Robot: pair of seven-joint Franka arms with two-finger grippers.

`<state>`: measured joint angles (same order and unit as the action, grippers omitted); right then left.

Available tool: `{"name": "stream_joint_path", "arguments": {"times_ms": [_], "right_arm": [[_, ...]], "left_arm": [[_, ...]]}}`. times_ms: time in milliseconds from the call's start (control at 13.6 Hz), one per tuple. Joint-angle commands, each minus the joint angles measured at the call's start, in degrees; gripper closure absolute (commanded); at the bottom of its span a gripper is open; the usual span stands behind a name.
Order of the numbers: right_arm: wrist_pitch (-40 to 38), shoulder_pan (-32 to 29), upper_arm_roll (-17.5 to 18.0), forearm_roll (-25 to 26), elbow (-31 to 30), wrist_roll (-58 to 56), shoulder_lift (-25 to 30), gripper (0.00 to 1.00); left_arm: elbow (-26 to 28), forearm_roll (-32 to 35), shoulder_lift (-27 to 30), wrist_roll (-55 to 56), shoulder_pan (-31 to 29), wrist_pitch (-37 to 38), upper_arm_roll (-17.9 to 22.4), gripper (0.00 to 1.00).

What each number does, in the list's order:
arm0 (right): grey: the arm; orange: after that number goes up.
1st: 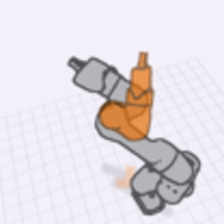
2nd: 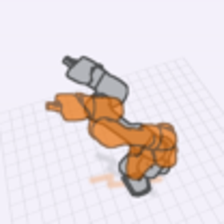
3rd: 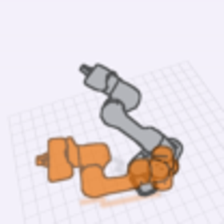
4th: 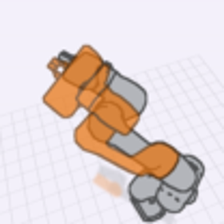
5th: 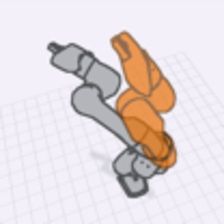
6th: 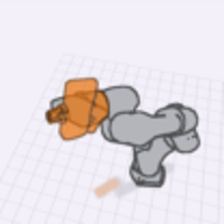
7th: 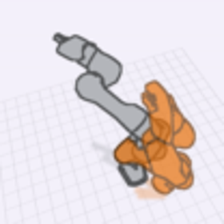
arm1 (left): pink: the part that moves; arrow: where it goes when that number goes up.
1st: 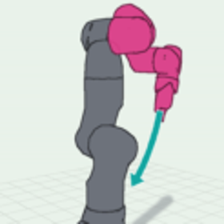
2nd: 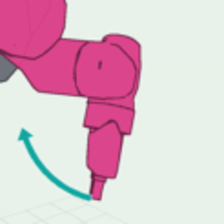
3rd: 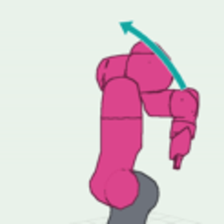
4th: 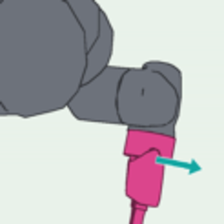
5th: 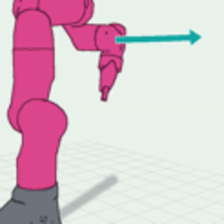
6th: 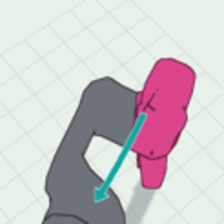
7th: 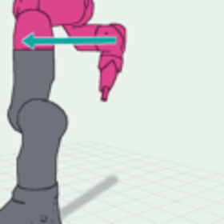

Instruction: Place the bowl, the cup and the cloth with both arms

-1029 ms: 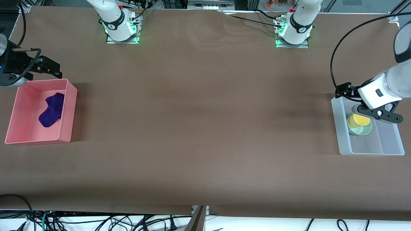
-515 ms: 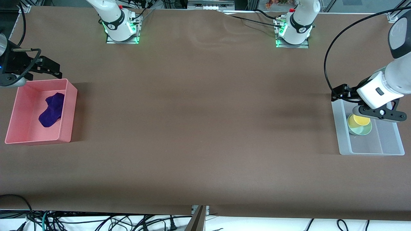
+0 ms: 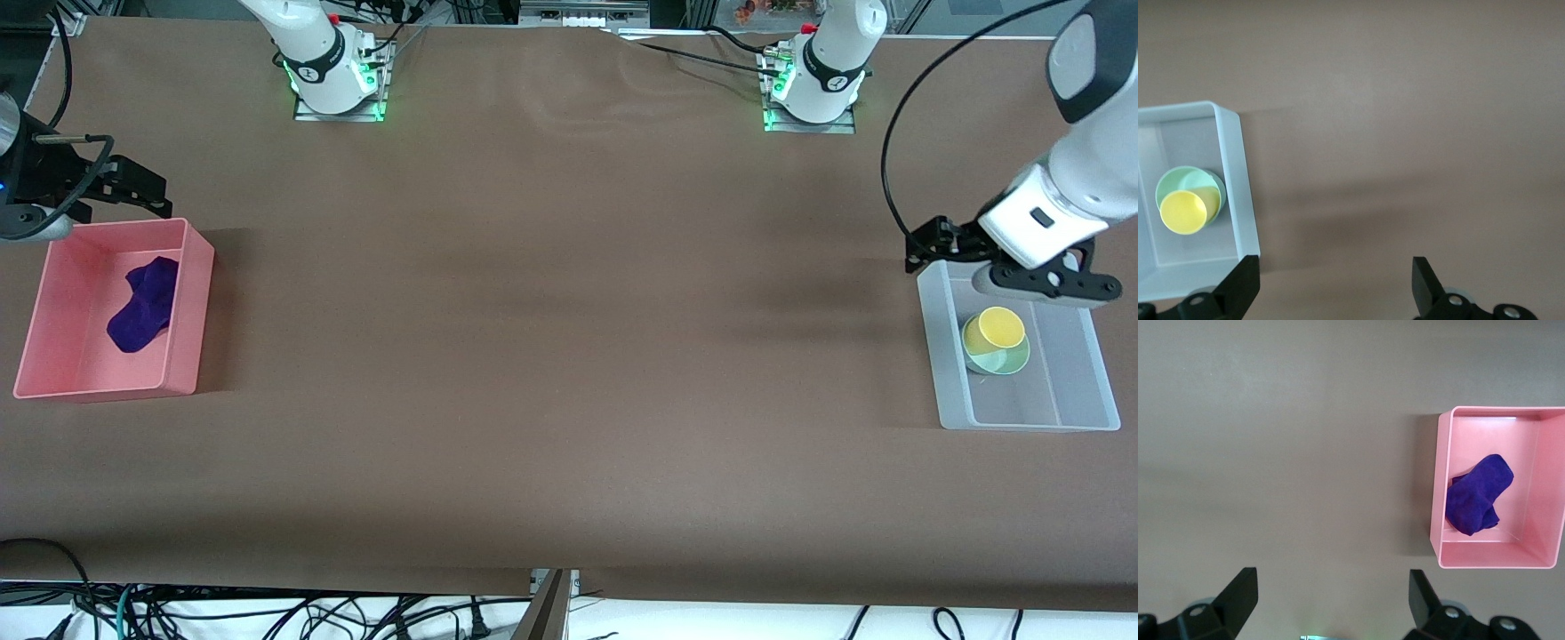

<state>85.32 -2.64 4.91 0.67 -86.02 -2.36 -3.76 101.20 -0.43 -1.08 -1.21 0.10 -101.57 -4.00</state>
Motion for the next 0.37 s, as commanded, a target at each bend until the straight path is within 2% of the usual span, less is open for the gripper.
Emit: {"name": "stream_joint_path", "arguments": {"times_ms": [0, 294], "right_arm": [[-0.77, -0.17, 0.10, -0.59, 1.83, 0.69, -0.64, 0.00], [-0.77, -0.17, 0.10, -0.59, 1.83, 0.69, -0.64, 0.00]], "left_arm": [[4.53, -1.06, 3.54, 2.09, 1.39, -1.97, 1.54, 0.00], [4.44, -1.06, 3.27, 1.48, 1.31, -1.97, 1.54, 0.00]]}}
